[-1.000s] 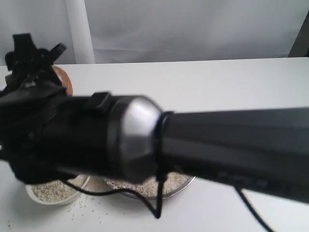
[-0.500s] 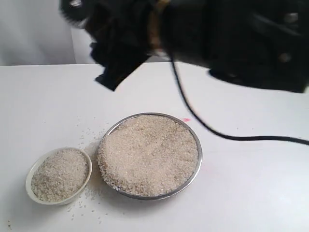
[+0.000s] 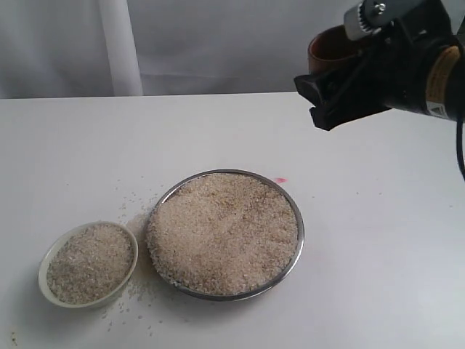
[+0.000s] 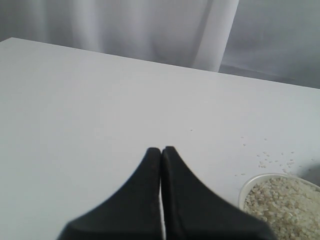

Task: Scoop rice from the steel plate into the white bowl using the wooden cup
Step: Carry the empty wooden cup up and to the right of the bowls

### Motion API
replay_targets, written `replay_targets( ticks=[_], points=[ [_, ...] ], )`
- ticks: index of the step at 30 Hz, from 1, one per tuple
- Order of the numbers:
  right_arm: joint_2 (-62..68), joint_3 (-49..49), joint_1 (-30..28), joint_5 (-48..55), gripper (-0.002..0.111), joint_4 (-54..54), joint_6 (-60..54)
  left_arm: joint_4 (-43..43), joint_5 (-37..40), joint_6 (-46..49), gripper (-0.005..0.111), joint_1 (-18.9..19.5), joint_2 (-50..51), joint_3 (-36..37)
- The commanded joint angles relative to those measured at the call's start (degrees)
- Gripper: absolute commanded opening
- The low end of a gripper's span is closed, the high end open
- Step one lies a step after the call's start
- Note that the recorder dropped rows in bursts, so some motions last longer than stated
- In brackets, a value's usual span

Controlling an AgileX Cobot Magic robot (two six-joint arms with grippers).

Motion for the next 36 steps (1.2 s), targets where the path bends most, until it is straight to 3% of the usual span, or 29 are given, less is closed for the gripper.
replay_targets(
  ticks=[1, 9, 13, 30, 36],
  points=[
    [-0.66, 4.71, -4.83, -10.10, 0.000, 7.82, -5.94, -0.33, -0.36, -0.08, 0.000, -0.27, -0.13, -0.20],
    [-0.40, 16.68, -8.32, -24.51, 0.000, 42.23, -34.71, -0.33, -0.36, -0.08, 0.000, -0.27, -0.13, -0.20],
    [3.30, 20.94, -8.32, -30.70, 0.000, 50.74, -43.47, -0.33, -0.36, -0.08, 0.000, -0.27, -0.13, -0.20],
    [29.51, 23.13, -8.32, -52.48, 0.000, 58.88, -43.85, -0.33, -0.36, -0.08, 0.000, -0.27, -0.13, -0.20],
    [35.74, 23.13, -8.32, -54.72, 0.000, 66.86, -44.36, -0.33, -0.36, -0.08, 0.000, -0.27, -0.13, -0.20]
  ],
)
